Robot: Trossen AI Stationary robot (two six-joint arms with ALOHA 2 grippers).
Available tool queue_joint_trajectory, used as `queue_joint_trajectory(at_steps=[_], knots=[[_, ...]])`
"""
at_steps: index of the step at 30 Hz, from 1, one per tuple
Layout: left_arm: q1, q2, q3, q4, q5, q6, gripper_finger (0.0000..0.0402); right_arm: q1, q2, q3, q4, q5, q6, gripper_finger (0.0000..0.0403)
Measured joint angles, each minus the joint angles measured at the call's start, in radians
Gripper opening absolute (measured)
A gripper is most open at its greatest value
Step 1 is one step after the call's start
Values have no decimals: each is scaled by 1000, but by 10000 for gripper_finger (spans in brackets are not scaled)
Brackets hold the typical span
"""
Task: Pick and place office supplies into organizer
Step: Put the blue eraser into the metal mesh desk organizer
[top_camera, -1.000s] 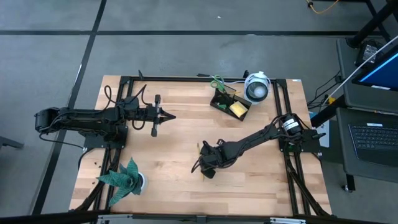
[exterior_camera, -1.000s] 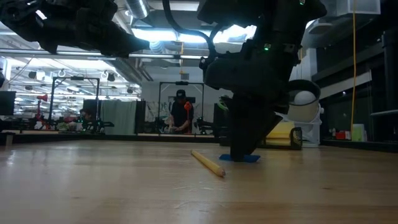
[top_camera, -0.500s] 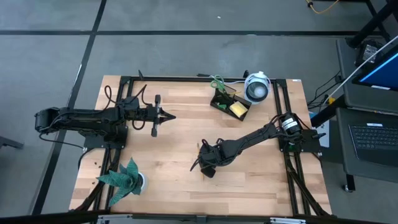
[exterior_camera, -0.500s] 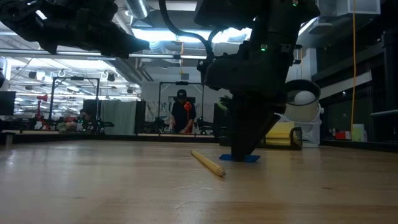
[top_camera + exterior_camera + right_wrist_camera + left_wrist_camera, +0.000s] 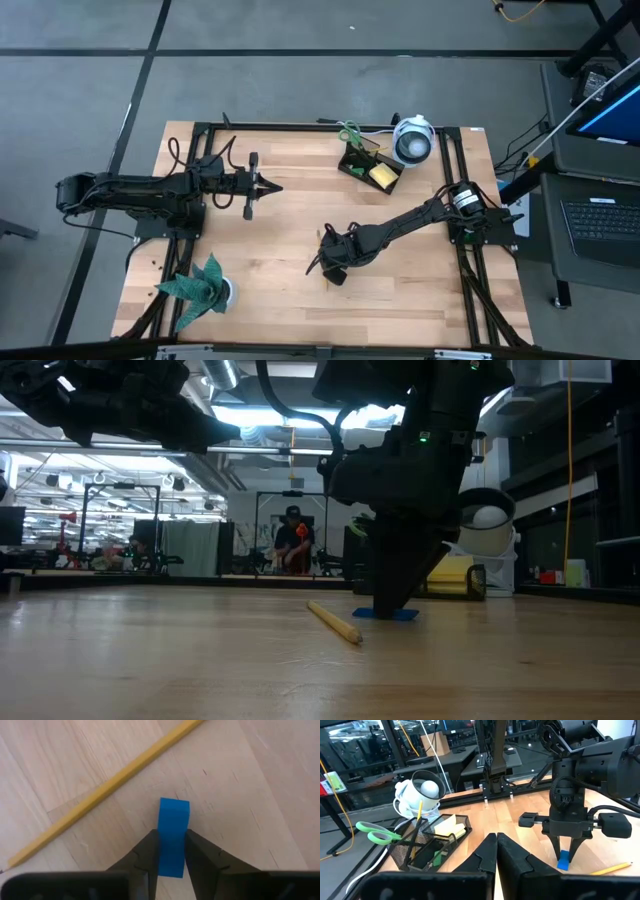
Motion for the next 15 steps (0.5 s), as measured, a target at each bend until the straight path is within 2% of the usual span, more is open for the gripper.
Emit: queue_joint_trajectory(at_steps=[7,15], knots=[[0,0,0,0,0,0,5,-1,-10,15,-13,-7,-1,85],[0,0,0,0,0,0,4,-3,-21,87,-86,38,-53,84]])
